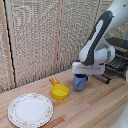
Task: Carefully approach the cobalt cup with your gripper. Make sure to hold the cobalt cup delicately with your gripper. Carefully elevate the cobalt cup, moving it off the surface. Position the cobalt cup to hover above the alabaster dining ware. Gently lower the cobalt cup onto the alabaster dining ware. Gradually release your hold on the cobalt cup.
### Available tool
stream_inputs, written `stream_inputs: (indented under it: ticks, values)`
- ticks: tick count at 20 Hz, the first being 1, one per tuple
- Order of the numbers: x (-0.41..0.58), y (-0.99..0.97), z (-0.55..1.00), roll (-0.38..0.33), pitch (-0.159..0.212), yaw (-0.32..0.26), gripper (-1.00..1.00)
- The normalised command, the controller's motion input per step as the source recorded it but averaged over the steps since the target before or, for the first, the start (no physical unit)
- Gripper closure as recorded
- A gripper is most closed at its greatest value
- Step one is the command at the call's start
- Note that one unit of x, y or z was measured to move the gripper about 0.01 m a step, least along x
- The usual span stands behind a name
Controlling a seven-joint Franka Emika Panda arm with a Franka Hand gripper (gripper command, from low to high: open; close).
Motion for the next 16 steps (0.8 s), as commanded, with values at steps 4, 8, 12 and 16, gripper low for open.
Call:
stream_inputs:
  ticks: [4,8,12,16]
  values:
    - [0.476,0.05,0.99,0.0,0.039,-0.003,1.0]
    - [0.489,0.46,0.77,-0.006,0.08,0.037,1.0]
    - [0.479,0.68,0.61,-0.007,0.108,0.08,1.0]
    - [0.433,0.7,0.43,0.0,0.067,0.082,1.0]
